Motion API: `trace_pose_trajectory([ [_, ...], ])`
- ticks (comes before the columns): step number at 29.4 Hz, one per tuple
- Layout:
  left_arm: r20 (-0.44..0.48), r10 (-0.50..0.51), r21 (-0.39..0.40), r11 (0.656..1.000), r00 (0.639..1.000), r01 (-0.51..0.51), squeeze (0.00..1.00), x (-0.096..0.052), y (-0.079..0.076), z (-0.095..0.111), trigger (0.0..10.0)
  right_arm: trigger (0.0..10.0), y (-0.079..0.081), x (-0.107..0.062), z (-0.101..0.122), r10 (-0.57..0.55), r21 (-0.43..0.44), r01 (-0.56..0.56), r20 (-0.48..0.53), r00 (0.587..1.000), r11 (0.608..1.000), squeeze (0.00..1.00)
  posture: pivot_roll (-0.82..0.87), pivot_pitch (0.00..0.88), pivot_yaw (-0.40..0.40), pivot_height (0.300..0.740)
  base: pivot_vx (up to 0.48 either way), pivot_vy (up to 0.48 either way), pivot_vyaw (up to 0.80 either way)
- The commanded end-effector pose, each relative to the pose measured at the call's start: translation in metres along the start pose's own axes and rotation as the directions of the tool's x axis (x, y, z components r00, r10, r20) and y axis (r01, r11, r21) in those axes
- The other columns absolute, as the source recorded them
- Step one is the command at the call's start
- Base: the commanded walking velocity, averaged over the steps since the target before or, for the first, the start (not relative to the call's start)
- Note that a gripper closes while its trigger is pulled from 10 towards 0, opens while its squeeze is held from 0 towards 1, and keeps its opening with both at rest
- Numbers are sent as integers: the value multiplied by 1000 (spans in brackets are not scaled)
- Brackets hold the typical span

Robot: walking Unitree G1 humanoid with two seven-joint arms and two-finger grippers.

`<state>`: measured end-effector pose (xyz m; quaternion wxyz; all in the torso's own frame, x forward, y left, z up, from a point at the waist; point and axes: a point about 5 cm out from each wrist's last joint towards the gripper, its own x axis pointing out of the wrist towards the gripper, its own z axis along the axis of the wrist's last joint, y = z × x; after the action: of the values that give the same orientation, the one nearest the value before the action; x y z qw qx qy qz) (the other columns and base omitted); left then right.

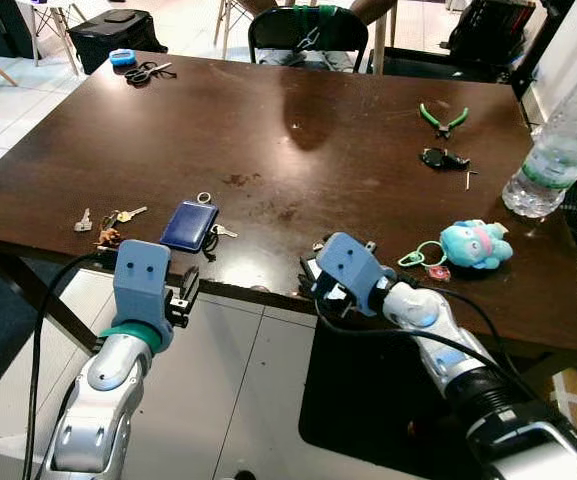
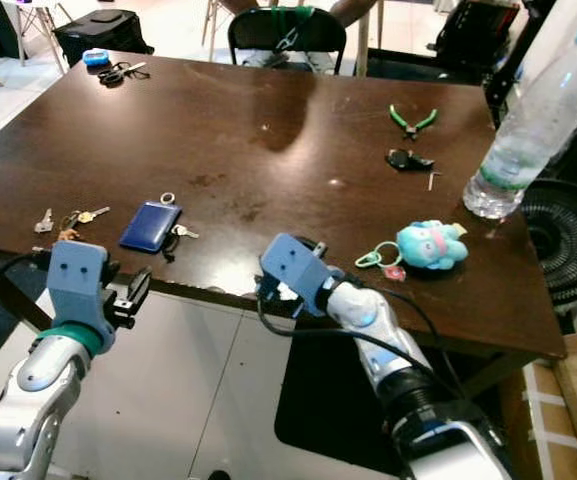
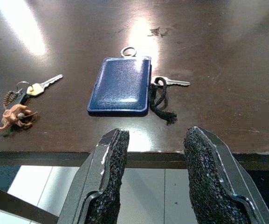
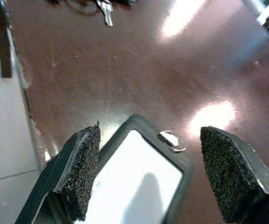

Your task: Hang keys on a hook

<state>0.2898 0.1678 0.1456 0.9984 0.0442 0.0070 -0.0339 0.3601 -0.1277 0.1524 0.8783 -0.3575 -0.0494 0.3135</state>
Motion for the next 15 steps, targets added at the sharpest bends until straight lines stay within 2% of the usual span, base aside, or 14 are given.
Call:
trace_pose_trajectory([
  [1, -21, 1, -4, 1000, 1000, -1, 0, -2, 1, -5, 10000, 10000, -5, -4, 2, -40, -39, 41, 18, 999, 998, 0, -24, 124, 102, 740, 0, 0, 0],
  [2, -22, 1, -4, 1000, 1000, -1, 0, -2, 1, -5, 10000, 10000, -11, -5, 3, -77, -37, 78, 25, 997, 996, 0, -26, 122, 103, 740, 0, 0, 0],
  [6, -22, 0, -4, 1000, 1000, 0, 0, -1, 1, -5, 10000, 10000, -19, -7, 3, -133, -16, 134, 38, 990, 991, 0, -25, 121, 103, 740, 0, 0, 0],
  [10, -22, 0, -3, 1000, 1000, 0, 0, -1, 1, -5, 10000, 10000, -19, -7, 7, -166, 0, 166, 84, 983, 986, 0, -23, 118, 104, 740, 0, 0, 0],
  [11, -23, 0, -3, 1000, 1000, 0, 0, -1, 1, -5, 10000, 10000, -18, -6, 12, -170, 56, 165, 118, 978, 985, 0, -19, 113, 101, 740, 0, 0, 0],
  [13, -23, 0, -3, 1000, 1000, 0, 0, -1, 1, -5, 10000, 10000, -18, -6, 12, -170, 56, 165, 118, 978, 985, 0, -19, 113, 101, 740, 0, 0, 0],
  [15, -24, 2, -3, 1000, 1000, -2, 0, -2, 2, -6, 10000, 10000, -7, -2, 11, -134, 299, 96, 108, 985, 949, 0, -19, 113, 101, 740, 0, 0, 0],
])
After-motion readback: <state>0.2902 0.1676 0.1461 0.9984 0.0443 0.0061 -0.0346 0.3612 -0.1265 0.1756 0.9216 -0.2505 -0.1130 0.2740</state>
